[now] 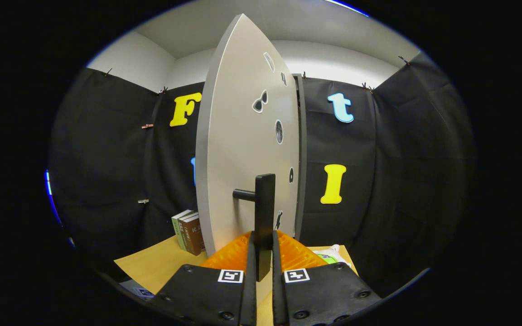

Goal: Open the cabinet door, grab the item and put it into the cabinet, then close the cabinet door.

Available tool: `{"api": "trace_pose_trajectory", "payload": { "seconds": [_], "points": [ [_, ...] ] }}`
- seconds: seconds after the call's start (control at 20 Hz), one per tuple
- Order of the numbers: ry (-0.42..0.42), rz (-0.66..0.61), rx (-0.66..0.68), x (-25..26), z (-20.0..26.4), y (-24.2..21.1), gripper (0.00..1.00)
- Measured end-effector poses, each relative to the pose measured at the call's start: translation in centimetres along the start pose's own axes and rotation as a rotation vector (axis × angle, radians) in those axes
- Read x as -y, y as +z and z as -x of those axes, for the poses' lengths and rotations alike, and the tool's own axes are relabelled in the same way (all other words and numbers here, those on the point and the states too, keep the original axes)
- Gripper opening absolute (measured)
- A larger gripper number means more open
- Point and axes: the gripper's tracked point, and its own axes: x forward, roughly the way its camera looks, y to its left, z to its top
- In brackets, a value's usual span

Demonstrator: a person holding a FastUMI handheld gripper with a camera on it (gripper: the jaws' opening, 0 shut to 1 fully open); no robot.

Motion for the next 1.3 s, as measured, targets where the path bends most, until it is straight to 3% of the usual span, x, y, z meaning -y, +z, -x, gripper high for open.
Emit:
{"api": "trace_pose_trajectory", "payload": {
  "seconds": [0.4, 0.5, 0.8, 1.0, 1.15, 1.3],
  "points": [
    [-0.088, 0.001, 0.010, 3.8, 0.9, 0.0, 0.18],
    [-0.116, 0.010, 0.014, 5.5, 1.5, 0.0, 0.13],
    [-0.092, 0.000, 0.018, 5.3, 4.0, 0.2, 0.12],
    [0.001, -0.035, 0.085, -0.3, 7.8, 2.3, 0.12],
    [-0.013, 0.003, 0.059, -2.2, 7.7, 0.8, 0.12],
    [-0.033, -0.047, 0.011, -5.3, 6.1, -1.0, 0.12]
  ]
}}
